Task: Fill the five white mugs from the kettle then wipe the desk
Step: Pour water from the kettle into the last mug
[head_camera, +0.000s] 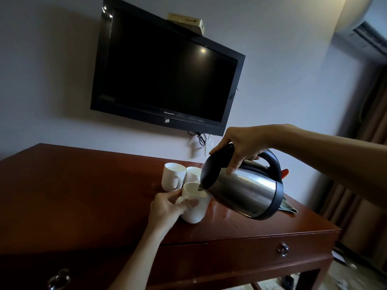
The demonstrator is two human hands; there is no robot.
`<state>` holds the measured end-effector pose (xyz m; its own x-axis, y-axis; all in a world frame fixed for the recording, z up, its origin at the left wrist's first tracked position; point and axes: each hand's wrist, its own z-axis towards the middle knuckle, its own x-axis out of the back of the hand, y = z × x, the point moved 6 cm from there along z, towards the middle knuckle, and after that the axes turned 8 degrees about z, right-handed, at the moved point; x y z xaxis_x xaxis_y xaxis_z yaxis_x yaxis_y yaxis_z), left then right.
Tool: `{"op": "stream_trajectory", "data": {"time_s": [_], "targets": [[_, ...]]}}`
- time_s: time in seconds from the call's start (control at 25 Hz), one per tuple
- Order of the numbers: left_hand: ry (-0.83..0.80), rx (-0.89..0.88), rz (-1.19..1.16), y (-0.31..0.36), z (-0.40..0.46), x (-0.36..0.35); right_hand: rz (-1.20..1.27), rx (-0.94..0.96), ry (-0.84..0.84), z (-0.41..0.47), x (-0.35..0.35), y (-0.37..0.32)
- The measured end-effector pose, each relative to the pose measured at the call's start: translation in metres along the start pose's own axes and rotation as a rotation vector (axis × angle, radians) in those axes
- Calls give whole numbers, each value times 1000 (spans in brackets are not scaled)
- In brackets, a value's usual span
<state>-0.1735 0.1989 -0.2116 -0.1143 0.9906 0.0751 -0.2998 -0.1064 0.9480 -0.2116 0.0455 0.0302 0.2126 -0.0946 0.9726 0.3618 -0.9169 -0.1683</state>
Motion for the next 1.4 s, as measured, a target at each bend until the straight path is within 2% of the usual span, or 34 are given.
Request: {"op": "stream_trajectory", "data": {"time_s": [1.4], "targets": [[-49, 22, -65, 1, -4, -1, -65, 23, 31, 2, -1, -10]]}}
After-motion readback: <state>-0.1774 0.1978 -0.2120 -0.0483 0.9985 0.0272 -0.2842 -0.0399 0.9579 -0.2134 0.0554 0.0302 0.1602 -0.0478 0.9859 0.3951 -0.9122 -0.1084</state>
